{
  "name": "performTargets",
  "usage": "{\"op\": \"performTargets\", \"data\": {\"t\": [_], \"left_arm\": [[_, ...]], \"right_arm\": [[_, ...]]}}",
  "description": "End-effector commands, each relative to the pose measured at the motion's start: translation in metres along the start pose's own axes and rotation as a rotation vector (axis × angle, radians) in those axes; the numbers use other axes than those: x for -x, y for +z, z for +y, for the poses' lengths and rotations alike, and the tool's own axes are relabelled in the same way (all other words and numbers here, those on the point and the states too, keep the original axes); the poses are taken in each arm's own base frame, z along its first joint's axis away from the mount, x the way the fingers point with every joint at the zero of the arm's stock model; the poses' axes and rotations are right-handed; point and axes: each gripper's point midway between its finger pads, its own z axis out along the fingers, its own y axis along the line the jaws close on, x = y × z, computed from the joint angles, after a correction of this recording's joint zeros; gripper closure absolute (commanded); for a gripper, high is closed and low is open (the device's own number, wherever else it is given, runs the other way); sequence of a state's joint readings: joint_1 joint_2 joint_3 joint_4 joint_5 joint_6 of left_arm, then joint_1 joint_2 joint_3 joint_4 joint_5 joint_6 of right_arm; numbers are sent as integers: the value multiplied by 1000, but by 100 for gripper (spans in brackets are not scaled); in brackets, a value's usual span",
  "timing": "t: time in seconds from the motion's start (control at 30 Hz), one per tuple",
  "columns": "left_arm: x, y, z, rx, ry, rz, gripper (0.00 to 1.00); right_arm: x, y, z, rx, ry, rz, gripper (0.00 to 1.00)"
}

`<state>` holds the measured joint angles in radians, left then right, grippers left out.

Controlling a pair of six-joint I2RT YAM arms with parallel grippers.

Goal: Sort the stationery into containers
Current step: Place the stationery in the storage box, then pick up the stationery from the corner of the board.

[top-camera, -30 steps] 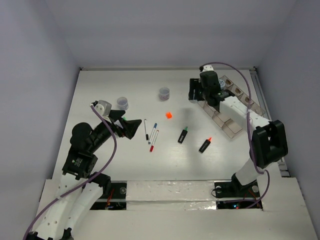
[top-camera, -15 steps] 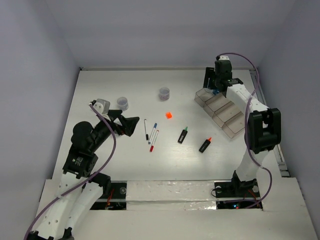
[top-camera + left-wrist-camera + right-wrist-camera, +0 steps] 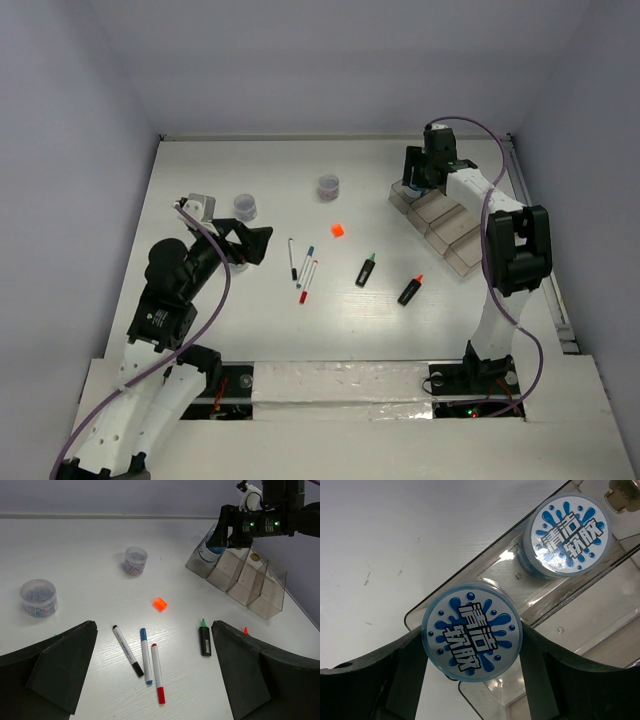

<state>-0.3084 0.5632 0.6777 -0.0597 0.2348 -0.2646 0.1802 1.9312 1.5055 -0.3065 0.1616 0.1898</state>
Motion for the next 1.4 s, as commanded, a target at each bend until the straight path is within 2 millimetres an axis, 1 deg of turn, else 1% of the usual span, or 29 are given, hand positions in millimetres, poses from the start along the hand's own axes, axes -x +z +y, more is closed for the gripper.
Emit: {"op": "performTargets", "data": {"t": [0.0, 0.07, 0.1, 0.17, 0.23, 0.27, 0.37, 0.4, 0.47, 0.5, 0.53, 0.6, 0.63, 0.67, 0.73, 0.77, 0.8, 0.87, 0.97, 1.0, 1.03, 1.07, 1.1, 1.13, 1.2, 1.23, 1.27, 1.33, 1.37], "left_arm": [[17, 1, -1, 4, -2, -50, 1], [16, 2, 1, 12, -5, -45, 1], [15, 3, 3, 26, -12, -47, 1], [13, 4, 11, 57, -22, -40, 1], [11, 7, 15, 82, -33, -32, 1], [10, 8, 21, 100, -34, -29, 1], [8, 11, 34, 152, -49, -17, 1], [8, 10, 44, 190, -54, -19, 1], [3, 13, 54, 231, -72, 0, 1], [2, 13, 59, 249, -78, 4, 1], [-2, 16, 66, 272, -90, 17, 1], [-6, 17, 73, 293, -93, 35, 1], [-11, 20, 79, 311, -97, 55, 1], [-15, 21, 81, 317, -95, 73, 1], [-21, 23, 89, 350, -97, 98, 1], [-20, 24, 91, 362, -100, 100, 1], [-20, 25, 94, 379, -101, 101, 1], [-19, 30, 99, 408, -123, 103, 1], [-17, 40, 108, 452, -155, 103, 1], [-15, 42, 115, 485, -160, 92, 1], [-22, 49, 121, 510, -185, 114, 2], [-23, 54, 125, 522, -192, 116, 4], [-18, 58, 132, 558, -193, 102, 7], [-31, 66, 144, 598, -202, 142, 10], [-32, 77, 154, 636, -207, 153, 14], [-48, 86, 166, 675, -206, 204, 17], [-44, 95, 168, 677, -204, 210, 18], [-50, 103, 180, 714, -183, 237, 18], [-62, 109, 189, 739, -174, 271, 18]], "right_arm": [[48, -12, 0, 6, 22, -125, 39], [48, -12, -1, -2, 27, -122, 22], [49, -13, -1, -1, 27, -126, 9], [56, -20, 0, 6, 29, -145, 0], [62, -27, 3, 31, 29, -160, 0], [71, -39, 6, 48, 35, -186, 0], [75, -57, 17, 125, 56, -207, 0], [84, -77, 24, 156, 61, -243, 0], [69, -92, 47, 245, 62, -243, 0], [70, -119, 72, 339, 45, -276, 0], [54, -123, 82, 372, 46, -264, 0], [42, -143, 103, 433, 31, -274, 0], [40, -167, 122, 498, 26, -302, 0], [20, -168, 127, 521, 19, -269, 0], [5, -187, 147, 603, 11, -262, 0], [4, -202, 150, 632, 15, -283, 0], [-11, -202, 151, 642, 16, -258, 0], [-19, -218, 155, 689, 30, -262, 0], [-45, -226, 162, 739, 14, -226, 0], [-52, -230, 157, 739, 13, -224, 0], [-58, -234, 157, 748, 5, -220, 0], [-60, -237, 154, 749, 4, -227, 0], [-55, -249, 149, 757, 6, -262, 0], [-65, -246, 142, 731, -1, -243, 0], [-64, -254, 135, 727, -1, -275, 0], [-61, -260, 131, 725, 1, -302, 0], [-63, -260, 129, 720, -6, -301, 0], [-65, -262, 127, 720, -10, -306, 0], [-65, -262, 127, 720, -16, -310, 0]]}}
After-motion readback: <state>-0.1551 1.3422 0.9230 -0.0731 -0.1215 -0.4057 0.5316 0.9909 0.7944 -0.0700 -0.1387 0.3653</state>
